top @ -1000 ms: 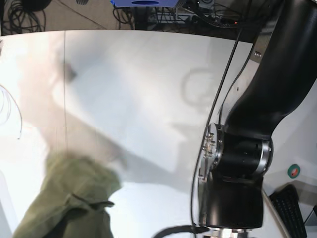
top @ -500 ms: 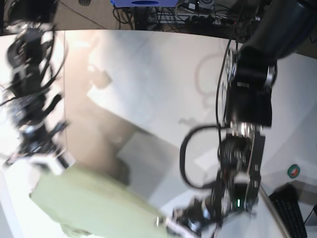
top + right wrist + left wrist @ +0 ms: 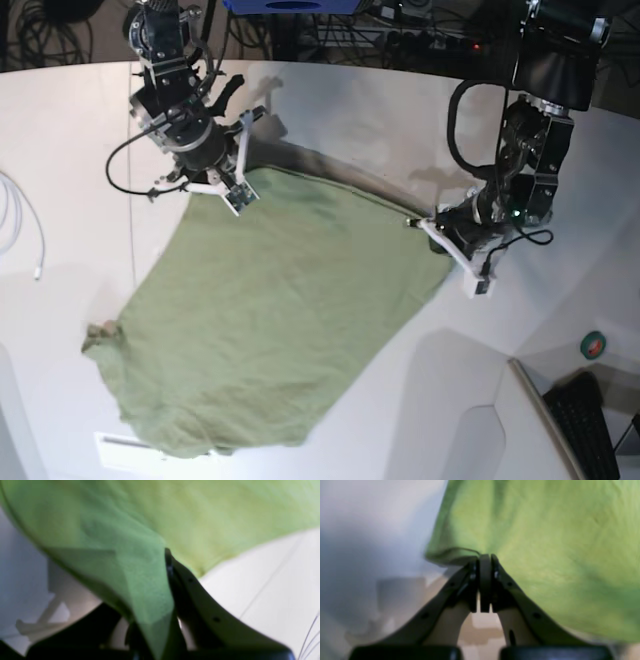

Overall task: Layout the t-shirt on the table in an organized manner, then fold the t-shirt properly
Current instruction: 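Lay the shirt flat, dragging the left gripper across its body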

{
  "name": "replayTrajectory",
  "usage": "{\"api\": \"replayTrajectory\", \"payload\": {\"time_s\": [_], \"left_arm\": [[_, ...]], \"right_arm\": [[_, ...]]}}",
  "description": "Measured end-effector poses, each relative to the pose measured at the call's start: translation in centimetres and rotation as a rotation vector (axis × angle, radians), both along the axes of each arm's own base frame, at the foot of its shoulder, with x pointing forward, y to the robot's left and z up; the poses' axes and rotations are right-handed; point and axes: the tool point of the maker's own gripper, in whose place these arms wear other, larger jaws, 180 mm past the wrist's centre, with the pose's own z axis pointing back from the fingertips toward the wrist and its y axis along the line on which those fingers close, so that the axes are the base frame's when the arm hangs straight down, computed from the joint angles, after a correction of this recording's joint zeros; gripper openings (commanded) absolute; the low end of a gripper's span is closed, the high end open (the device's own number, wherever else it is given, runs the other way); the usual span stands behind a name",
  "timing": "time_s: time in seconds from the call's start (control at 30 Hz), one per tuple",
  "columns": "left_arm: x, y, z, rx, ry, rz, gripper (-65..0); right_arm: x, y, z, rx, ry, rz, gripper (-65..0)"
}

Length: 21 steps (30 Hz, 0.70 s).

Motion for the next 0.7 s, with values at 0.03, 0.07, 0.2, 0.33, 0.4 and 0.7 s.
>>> {"api": "replayTrajectory", "payload": {"time_s": [0.03, 0.07, 0.2, 0.33, 0.4, 0.7], "left_arm": [[-0.8, 0.7, -0.5, 0.017, 0.012, 0.001, -65.0], [-1.7, 1.3, -1.0, 0.029, 0.032, 0.004, -65.0], [-3.6, 1.9, -2.1, 0.041, 0.074, 0.004, -65.0], [-3.1, 2.6, -1.7, 0.058, 0.059, 0.006, -65.0], [-2.9, 3.1, -1.4, 0.063, 0.054, 0.004, -65.0], [0.9, 5.6, 0.4, 0.103, 0.005, 0.042, -52.8]], "right_arm": [[-0.4, 0.3, 0.3, 0.011, -0.006, 0.002, -65.0], [-1.0, 0.6, 0.3, 0.017, -0.002, 0.010, -65.0], [-4.1, 3.0, -0.4, 0.038, 0.050, 0.071, -65.0], [-6.0, 5.7, -0.5, 0.057, 0.070, 0.147, -65.0], [-6.6, 8.0, 0.0, 0.089, 0.067, 0.202, -65.0], [-7.8, 12.6, 1.5, 0.259, 0.123, 0.256, -53.6]]}}
